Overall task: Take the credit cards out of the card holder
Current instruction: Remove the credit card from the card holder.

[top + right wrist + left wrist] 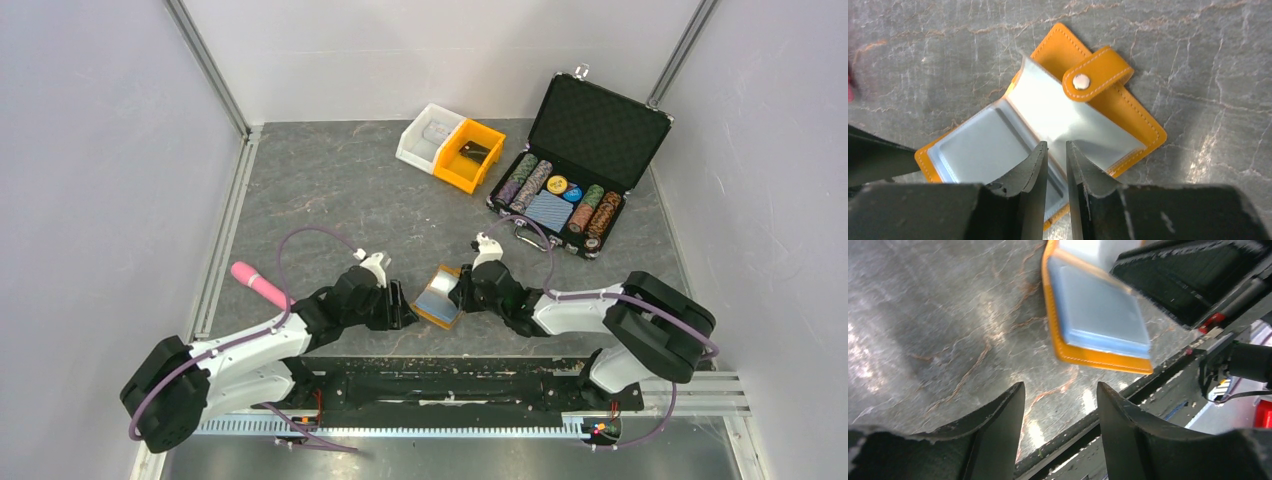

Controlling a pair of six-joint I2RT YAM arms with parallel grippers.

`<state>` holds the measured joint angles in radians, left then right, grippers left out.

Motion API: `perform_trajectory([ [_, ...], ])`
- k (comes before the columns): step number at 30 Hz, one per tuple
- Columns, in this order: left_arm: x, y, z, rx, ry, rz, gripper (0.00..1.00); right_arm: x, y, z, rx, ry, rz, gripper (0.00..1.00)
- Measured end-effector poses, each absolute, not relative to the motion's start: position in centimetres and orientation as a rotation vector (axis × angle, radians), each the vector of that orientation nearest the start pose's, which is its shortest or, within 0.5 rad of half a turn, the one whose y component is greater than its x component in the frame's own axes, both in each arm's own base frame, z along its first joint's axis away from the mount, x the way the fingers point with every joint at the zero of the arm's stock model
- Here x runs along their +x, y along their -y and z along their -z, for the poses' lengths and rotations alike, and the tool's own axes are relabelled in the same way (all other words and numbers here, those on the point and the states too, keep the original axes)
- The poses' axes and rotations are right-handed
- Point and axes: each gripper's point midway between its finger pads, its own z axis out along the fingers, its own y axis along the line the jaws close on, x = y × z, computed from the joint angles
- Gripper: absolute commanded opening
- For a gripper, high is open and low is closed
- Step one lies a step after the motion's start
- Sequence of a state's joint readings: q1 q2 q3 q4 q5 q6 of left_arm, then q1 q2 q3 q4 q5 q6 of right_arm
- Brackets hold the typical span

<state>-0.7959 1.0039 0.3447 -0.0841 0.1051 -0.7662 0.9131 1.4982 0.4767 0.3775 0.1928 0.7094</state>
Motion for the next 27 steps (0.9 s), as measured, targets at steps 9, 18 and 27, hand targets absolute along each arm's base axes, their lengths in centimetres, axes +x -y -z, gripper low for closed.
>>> perform_trajectory([
  [9, 16.4, 23.9, -6.3, 0.066, -2.392, 0.964, 0.68, 21.0, -27.7, -2.1, -0.054, -2.305, -0.769, 0.21],
  [18, 16.2, 23.9, -4.9, 0.029, -2.387, 0.985, 0.68, 20.4, -27.9, -2.1, -0.009, -2.310, -0.824, 0.21],
  [27, 17.1, 24.8, -4.5, 0.017, -2.356, 1.016, 0.32, 19.8, -28.0, -2.1, 0.025, -2.310, -0.887, 0.21],
])
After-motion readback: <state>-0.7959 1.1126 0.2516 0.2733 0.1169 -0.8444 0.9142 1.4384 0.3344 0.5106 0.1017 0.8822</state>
